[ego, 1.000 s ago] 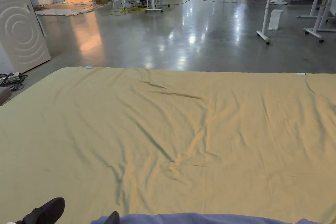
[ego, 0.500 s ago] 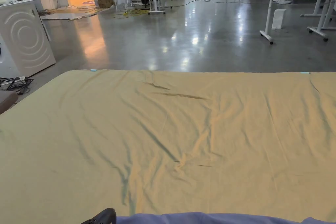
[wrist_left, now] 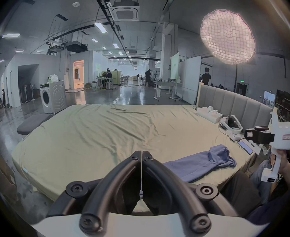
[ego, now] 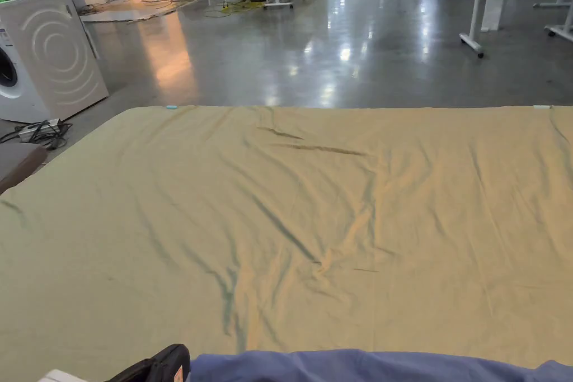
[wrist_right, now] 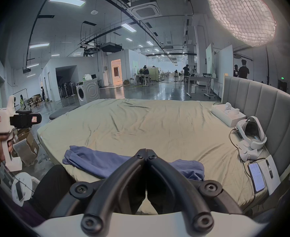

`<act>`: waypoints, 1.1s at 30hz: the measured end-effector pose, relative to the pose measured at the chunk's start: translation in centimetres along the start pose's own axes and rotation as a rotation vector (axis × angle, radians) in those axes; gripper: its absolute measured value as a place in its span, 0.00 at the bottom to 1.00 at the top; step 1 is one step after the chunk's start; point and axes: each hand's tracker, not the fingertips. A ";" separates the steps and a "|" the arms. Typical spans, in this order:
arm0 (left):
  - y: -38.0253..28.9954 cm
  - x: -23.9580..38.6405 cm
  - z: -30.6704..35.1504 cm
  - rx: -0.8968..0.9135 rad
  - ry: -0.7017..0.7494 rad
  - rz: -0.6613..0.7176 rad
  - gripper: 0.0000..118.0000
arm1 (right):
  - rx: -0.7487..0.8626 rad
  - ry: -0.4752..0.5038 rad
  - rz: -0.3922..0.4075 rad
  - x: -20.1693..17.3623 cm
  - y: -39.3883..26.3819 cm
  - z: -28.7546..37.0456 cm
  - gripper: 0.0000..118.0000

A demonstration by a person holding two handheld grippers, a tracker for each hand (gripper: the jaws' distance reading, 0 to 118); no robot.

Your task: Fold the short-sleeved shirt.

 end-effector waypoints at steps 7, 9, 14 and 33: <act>-1.3 -6.3 -4.1 -0.159 0.007 0.188 0.71 | -0.079 0.024 0.038 -0.4 -1.3 -0.7 0.00; -2.5 -9.2 -6.4 -0.232 -0.048 0.317 0.71 | -0.105 0.030 0.042 -0.5 -1.8 -0.9 0.00; -7.3 -14.5 -14.0 -0.488 -0.060 0.572 0.71 | -0.157 0.068 -0.004 -0.8 -2.2 -1.2 0.00; -9.3 -11.9 -21.9 -0.766 -0.007 0.383 0.63 | -0.193 0.079 -0.068 -0.8 -2.7 -1.6 0.00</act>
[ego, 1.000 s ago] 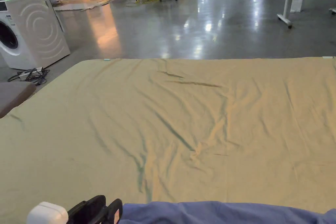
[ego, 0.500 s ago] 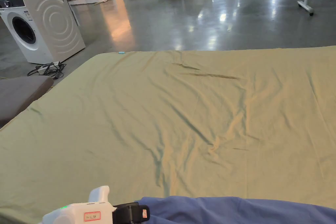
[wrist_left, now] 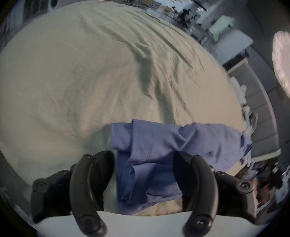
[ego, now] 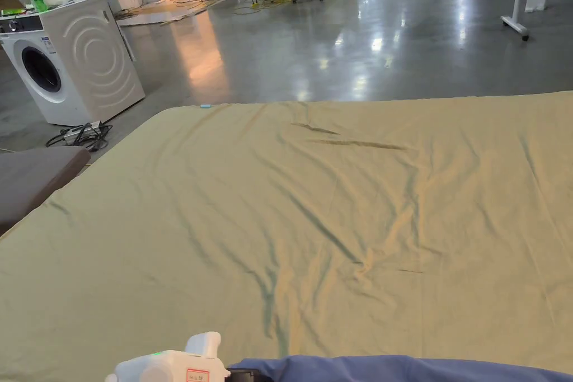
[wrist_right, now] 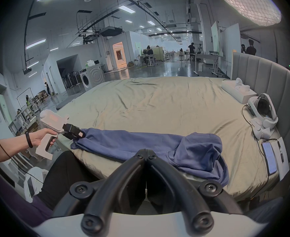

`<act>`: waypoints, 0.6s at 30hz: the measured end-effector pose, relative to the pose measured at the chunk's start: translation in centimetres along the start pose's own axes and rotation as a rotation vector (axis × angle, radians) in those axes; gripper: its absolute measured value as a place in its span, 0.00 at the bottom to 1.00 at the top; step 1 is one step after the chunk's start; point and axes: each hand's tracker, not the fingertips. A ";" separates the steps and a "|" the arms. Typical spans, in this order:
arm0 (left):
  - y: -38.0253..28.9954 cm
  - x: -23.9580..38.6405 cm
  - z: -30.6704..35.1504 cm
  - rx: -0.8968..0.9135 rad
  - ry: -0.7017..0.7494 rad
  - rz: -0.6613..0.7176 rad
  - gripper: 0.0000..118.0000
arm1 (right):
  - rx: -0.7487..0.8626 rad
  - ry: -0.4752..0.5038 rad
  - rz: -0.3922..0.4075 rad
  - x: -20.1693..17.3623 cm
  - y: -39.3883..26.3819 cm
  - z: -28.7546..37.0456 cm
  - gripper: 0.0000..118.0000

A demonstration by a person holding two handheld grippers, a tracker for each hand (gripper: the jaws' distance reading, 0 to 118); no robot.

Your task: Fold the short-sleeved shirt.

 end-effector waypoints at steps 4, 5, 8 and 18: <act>0.1 1.8 -0.1 -0.029 0.082 -0.130 0.49 | -0.008 0.002 -0.009 0.0 -0.2 0.0 0.00; 0.0 2.0 0.1 -0.026 0.074 -0.134 0.41 | -0.011 0.000 -0.010 0.0 -0.2 0.0 0.00; -0.3 2.5 0.3 -0.014 0.038 -0.149 0.12 | -0.022 -0.006 -0.022 0.3 -0.5 0.1 0.00; -1.8 -2.7 4.2 0.178 -0.190 0.119 0.09 | -0.029 -0.064 -0.067 2.2 -1.2 1.6 0.00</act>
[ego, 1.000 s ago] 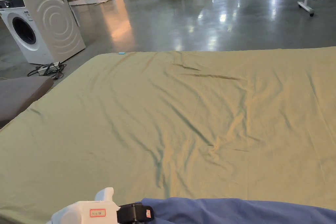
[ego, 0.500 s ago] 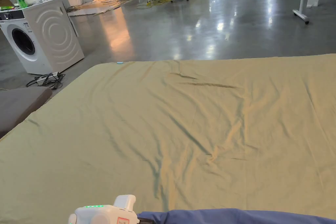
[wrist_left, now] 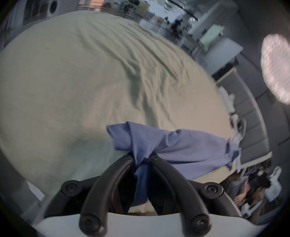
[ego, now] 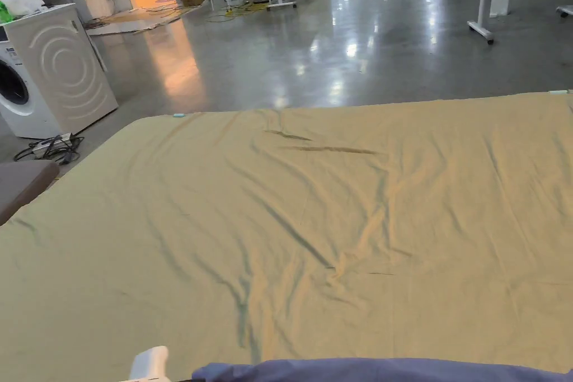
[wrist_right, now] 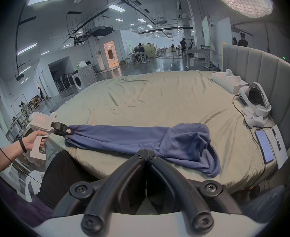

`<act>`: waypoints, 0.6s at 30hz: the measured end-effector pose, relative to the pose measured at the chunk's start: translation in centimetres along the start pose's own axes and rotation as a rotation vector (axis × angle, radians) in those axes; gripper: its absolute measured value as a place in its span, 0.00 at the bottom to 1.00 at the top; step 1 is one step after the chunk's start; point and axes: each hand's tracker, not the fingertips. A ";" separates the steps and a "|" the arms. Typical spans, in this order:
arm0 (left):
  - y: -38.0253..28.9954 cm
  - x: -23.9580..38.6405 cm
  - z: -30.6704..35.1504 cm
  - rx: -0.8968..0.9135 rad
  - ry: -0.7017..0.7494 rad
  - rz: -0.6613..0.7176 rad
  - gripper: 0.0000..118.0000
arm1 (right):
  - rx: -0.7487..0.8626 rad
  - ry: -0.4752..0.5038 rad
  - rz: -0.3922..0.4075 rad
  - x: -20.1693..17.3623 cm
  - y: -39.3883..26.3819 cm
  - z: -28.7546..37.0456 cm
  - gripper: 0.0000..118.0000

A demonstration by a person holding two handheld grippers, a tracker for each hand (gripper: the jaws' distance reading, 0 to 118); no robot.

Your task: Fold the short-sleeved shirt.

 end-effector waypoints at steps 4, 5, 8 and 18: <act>1.1 -0.7 2.3 0.057 0.056 -0.004 0.08 | -0.014 0.004 -0.099 1.4 -0.3 -0.6 0.00; 1.3 -0.9 2.8 0.089 0.091 -0.011 0.08 | -0.011 0.004 -0.115 1.6 -0.3 -0.6 0.00; 2.4 -2.1 4.0 0.137 0.119 0.018 0.08 | 0.006 0.002 -0.146 1.9 0.0 -0.4 0.00; 3.2 4.0 0.5 0.081 -0.067 -0.032 0.08 | 0.004 -0.007 -0.186 2.5 -0.8 -0.3 0.00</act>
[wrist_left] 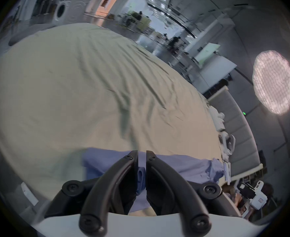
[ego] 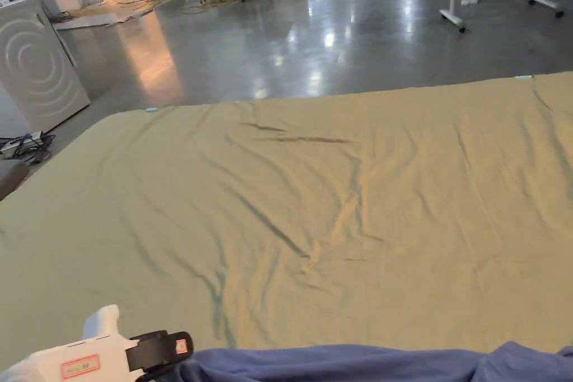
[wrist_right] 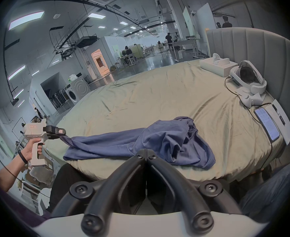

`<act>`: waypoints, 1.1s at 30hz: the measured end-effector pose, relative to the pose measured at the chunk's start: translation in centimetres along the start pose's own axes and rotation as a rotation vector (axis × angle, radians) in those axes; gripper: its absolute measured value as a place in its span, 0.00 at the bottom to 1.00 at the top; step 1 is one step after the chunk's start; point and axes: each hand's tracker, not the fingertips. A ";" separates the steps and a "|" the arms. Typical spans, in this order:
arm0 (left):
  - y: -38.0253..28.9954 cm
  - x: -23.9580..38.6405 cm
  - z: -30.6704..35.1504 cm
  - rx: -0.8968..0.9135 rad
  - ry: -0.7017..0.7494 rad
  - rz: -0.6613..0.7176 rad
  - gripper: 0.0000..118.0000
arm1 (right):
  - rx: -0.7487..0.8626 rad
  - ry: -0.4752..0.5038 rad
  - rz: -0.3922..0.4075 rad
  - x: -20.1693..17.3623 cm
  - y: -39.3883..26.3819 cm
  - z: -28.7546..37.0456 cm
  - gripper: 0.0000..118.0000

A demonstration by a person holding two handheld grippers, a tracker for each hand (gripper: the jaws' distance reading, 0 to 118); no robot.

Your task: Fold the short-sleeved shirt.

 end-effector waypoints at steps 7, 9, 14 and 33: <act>-2.6 1.7 -5.1 -0.135 0.106 -0.123 0.13 | -0.009 -0.079 0.132 0.1 -1.0 1.9 0.00; -2.8 0.4 -4.6 -0.114 0.108 -0.101 0.51 | -0.026 -0.086 0.137 0.7 -1.5 2.3 0.00; -2.3 -3.3 -1.9 -0.056 0.117 0.059 0.83 | -0.069 -0.122 0.105 1.8 -2.3 1.9 0.00; -2.7 -8.7 -3.6 -0.099 -0.072 0.400 0.40 | -0.060 -0.047 0.033 0.6 -1.5 -0.1 0.00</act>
